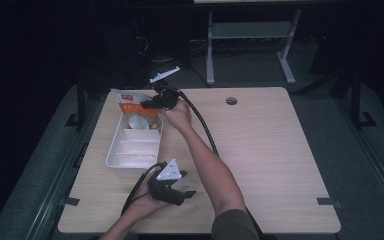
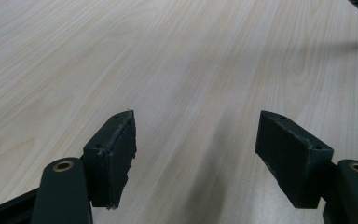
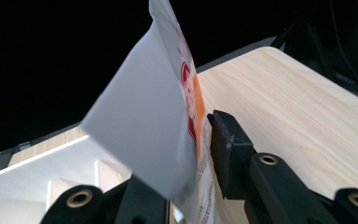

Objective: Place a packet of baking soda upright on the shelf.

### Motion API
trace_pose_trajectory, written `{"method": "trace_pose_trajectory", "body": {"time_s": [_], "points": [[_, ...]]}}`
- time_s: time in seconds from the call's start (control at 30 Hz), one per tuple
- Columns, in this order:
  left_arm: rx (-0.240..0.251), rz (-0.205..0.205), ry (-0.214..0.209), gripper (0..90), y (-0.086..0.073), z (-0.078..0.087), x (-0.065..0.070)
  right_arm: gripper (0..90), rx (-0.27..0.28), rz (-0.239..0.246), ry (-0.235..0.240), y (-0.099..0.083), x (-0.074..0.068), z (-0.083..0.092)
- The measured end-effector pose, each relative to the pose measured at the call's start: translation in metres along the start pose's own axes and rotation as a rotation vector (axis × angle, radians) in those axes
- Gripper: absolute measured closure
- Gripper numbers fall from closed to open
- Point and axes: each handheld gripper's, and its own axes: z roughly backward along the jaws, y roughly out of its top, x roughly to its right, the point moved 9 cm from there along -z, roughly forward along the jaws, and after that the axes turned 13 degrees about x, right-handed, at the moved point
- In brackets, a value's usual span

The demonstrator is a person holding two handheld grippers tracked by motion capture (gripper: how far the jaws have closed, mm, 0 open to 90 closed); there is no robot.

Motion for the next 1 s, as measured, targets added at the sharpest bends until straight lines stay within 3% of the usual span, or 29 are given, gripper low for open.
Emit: {"method": "trace_pose_trajectory", "body": {"time_s": [0.13, 0.2, 0.4, 0.67, 1.0], "points": [[0.002, -0.004, 0.0, 28.5, 0.0, 0.0, 0.0, 79.5, 0.005, -0.008, 0.001, 0.0, 0.001, 0.003], [0.003, -0.004, 0.001, 28.4, 0.0, 0.0, 0.0, 88.2, 0.0, -0.006, 0.007, -0.001, 0.0, 0.003], [0.001, -0.003, 0.002, 28.2, 0.0, 0.0, 0.0, 89.2, -0.012, -0.018, 0.002, -0.003, 0.001, 0.003], [-0.001, -0.006, 0.0, 28.0, 0.0, -0.001, 0.0, 78.7, -0.017, 0.002, 0.006, 0.001, -0.006, 0.008], [0.007, -0.01, 0.003, 27.9, 0.001, 0.0, 0.0, 69.5, -0.006, -0.005, -0.003, -0.002, -0.003, 0.035]]}}
